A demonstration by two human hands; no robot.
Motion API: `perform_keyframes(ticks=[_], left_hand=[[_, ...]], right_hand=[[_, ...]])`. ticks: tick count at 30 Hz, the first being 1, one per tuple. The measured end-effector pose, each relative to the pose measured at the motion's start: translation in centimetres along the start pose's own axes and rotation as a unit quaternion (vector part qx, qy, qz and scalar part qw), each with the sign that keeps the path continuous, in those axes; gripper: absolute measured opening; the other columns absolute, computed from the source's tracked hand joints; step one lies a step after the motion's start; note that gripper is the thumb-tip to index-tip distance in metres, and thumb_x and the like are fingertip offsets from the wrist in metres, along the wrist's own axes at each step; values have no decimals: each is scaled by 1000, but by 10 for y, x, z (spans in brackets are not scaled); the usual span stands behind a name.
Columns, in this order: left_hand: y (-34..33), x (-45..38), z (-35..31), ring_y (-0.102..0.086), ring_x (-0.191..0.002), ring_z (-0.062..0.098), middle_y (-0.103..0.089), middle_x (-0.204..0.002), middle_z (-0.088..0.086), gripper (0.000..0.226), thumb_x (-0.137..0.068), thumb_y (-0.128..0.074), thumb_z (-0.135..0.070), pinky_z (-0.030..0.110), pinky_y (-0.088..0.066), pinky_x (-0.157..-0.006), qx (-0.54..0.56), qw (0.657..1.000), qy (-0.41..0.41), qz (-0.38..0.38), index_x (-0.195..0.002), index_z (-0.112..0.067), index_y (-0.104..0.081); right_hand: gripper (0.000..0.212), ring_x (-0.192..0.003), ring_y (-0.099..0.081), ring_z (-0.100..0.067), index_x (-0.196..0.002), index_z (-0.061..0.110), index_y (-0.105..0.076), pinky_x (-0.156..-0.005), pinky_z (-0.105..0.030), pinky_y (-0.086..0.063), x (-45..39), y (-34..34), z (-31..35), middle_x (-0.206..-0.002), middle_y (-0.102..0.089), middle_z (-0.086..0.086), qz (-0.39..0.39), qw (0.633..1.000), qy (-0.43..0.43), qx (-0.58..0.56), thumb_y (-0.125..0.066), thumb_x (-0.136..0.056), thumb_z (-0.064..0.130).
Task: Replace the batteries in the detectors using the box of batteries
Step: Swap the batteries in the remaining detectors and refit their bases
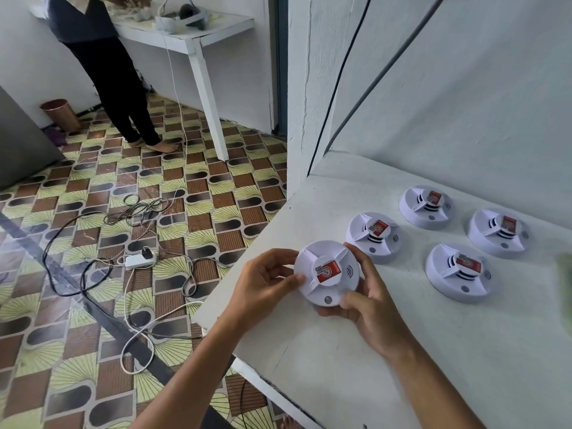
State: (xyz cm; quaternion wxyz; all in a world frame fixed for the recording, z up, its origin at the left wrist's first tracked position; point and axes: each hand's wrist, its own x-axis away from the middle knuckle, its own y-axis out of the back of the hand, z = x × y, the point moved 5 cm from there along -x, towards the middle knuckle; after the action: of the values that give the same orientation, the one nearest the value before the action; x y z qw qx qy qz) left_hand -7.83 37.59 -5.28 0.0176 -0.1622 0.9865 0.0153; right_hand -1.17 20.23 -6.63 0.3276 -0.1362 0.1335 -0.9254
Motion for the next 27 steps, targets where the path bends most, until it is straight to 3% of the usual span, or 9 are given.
perform_keyframes(ticks=[10,15,27], left_hand=[[-1,3,-3,-70,-89,28,-73,-107,8,31,-82,-74,-3,30,-56,-79,5,1000,-11,2,-112,-3,-66],[-1,6,-3,-70,-88,25,-73,-107,7,31,-81,-74,-3,29,-56,-79,7,1000,-17,-1,-111,-4,-67],[-4,11,-4,-70,-88,30,-73,-105,7,34,-78,-76,-12,38,-58,-80,12,1000,-24,1,-109,-5,-68]], right_hand=[[85,-111,-61,-25,-132,34,-48,-71,-49,-59,1,-5,0,-124,-59,0,-41,997,23,59,-83,-61,3],[84,-112,-61,-24,-130,36,-49,-72,-53,-58,1,-4,-1,-124,-60,1,-36,997,17,61,-83,-61,1],[80,-110,-63,-26,-128,40,-51,-73,-48,-58,7,-3,0,-124,-61,-3,-11,999,17,48,-78,-64,-1]])
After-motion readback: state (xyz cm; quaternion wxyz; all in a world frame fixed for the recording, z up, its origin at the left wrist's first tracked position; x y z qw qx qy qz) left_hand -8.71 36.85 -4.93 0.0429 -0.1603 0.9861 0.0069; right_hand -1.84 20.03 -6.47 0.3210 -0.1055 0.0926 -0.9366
